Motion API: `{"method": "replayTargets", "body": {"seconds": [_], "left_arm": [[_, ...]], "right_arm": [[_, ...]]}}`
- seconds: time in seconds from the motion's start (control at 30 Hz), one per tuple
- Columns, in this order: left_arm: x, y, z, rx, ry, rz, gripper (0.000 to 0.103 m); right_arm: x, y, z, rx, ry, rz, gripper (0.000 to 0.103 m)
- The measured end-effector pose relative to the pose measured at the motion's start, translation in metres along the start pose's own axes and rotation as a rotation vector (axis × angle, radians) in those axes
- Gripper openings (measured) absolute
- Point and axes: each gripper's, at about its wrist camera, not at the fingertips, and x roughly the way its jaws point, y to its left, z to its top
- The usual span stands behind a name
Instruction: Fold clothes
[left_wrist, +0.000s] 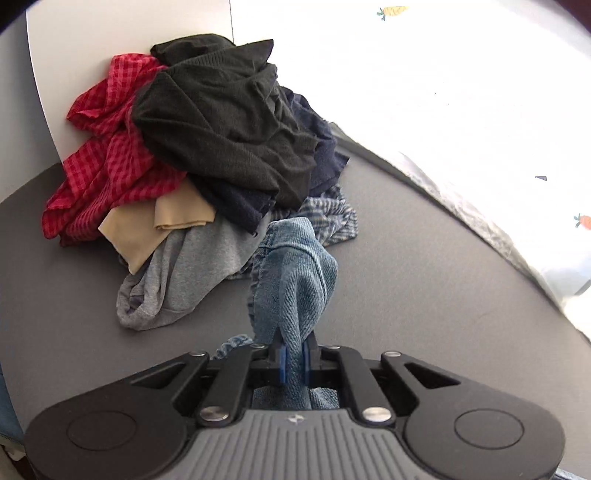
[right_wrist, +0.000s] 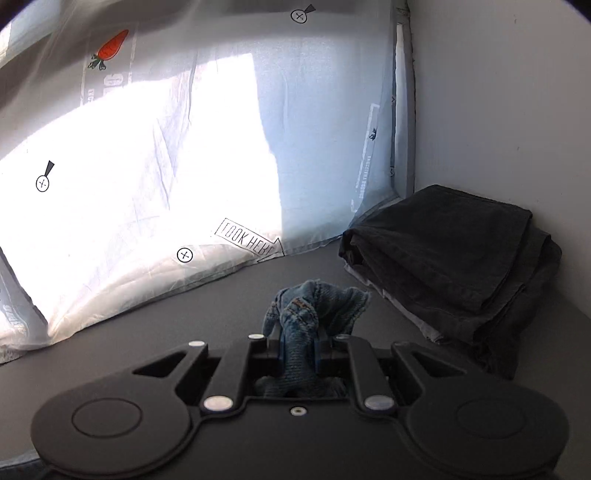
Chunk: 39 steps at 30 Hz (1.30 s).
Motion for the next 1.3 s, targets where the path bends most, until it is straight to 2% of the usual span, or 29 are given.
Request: {"method": "replayTargets", "body": {"seconds": [0.17,0.3,0.33,0.37,0.4,0.43,0.47,0.5,0.53,0.6,0.63,0.73,0.83,0.97,1.1,1.2,1.3], "left_arm": [[-0.034,-0.044,0.045,0.021,-0.133,-0.148,0.009],[-0.012,-0.093,0.082,0.038,-0.184,-0.211,0.01],[0.003,-0.109,0.09,0.041,-0.189,-0.207,0.017],[0.02,-0.124,0.098,0.045,-0.195,-0.199,0.029],[0.038,-0.139,0.103,0.049,-0.2,-0.178,0.039],[0.052,-0.151,0.105,0.055,-0.194,-0.137,0.062],[0.066,-0.162,0.106,0.066,-0.171,-0.082,0.068],[0.076,-0.172,0.104,0.075,-0.142,-0.039,0.069],[0.08,-0.176,0.098,0.08,-0.125,-0.04,0.07],[0.08,-0.174,0.076,0.092,-0.114,-0.098,0.079],[0.08,-0.17,0.061,0.11,-0.101,-0.112,0.087],[0.074,-0.153,0.003,0.204,-0.038,-0.088,0.087],[0.056,-0.127,-0.054,0.257,0.046,-0.087,0.087],[0.027,-0.099,-0.118,0.287,0.131,-0.097,0.087],[0.003,-0.08,-0.167,0.294,0.181,-0.092,0.087],[-0.007,-0.068,-0.19,0.26,0.219,-0.073,0.087],[-0.012,-0.06,-0.202,0.226,0.243,-0.064,0.087]], "right_arm": [[0.002,-0.011,0.039,0.038,-0.084,0.024,0.014],[0.041,-0.008,0.057,0.041,-0.091,0.03,0.016],[0.058,-0.003,0.06,0.018,-0.076,0.023,0.018],[0.075,0.002,0.063,-0.004,-0.06,0.015,0.026],[0.092,0.011,0.063,-0.046,-0.036,-0.014,0.041],[0.104,0.024,0.06,-0.112,-0.01,-0.073,0.045],[0.108,0.035,0.056,-0.168,-0.008,-0.118,0.047],[0.106,0.045,0.049,-0.25,-0.016,-0.132,0.051],[0.099,0.055,0.039,-0.345,-0.033,-0.111,0.055],[0.082,0.061,0.017,-0.441,-0.055,-0.098,0.076],[0.074,0.063,0.006,-0.474,-0.06,-0.099,0.078],[0.055,0.058,-0.033,-0.548,0.002,-0.092,0.078],[0.043,0.045,-0.065,-0.537,0.096,-0.1,0.078],[0.02,0.019,-0.099,-0.479,0.177,-0.129,0.078],[0.0,-0.014,-0.122,-0.344,0.228,-0.139,0.078],[-0.003,-0.04,-0.133,-0.18,0.27,-0.142,0.079],[0.003,-0.068,-0.144,0.051,0.313,-0.095,0.079]]}}
